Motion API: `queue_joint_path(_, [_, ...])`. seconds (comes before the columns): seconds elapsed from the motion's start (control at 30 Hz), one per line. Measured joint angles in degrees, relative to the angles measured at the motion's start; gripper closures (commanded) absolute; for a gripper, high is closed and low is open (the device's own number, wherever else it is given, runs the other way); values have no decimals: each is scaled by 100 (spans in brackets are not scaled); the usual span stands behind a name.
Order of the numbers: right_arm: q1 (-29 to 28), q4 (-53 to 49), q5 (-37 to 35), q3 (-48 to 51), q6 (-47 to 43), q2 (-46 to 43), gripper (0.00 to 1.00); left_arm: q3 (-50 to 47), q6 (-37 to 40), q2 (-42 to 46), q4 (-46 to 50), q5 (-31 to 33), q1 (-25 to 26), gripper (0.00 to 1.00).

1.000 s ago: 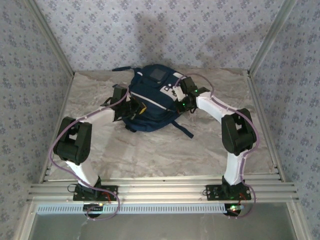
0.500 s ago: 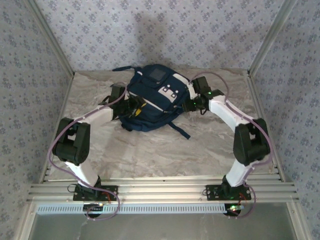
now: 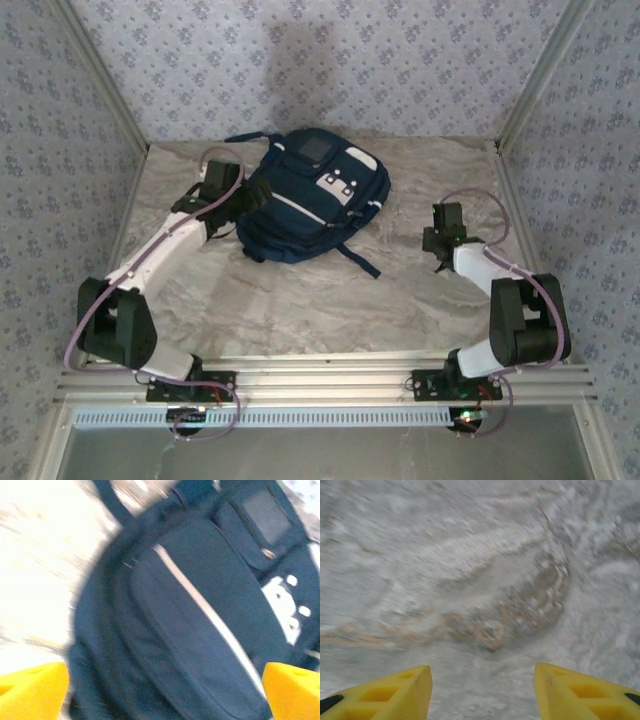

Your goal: Pack books, pencil case, and school supplies into a backpack

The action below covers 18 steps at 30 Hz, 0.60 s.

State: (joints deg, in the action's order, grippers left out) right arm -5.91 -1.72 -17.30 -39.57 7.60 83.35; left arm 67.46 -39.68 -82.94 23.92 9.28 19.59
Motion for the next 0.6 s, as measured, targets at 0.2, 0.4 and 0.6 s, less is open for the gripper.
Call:
queue_joint_path(0.2, [87,1694,-304,859,-273,-9,40,-732,516,570,72,1519,-807,0])
queue_joint_path(0.4, [424,3136,-74,1152,-472,79,0,-2153,1412,791,-852,2966,-1091,1])
queue_joint_path(0.6, [719,4358,614,1652,-579,236,0,-3128,2223,507,-2345,3602,-1082,1])
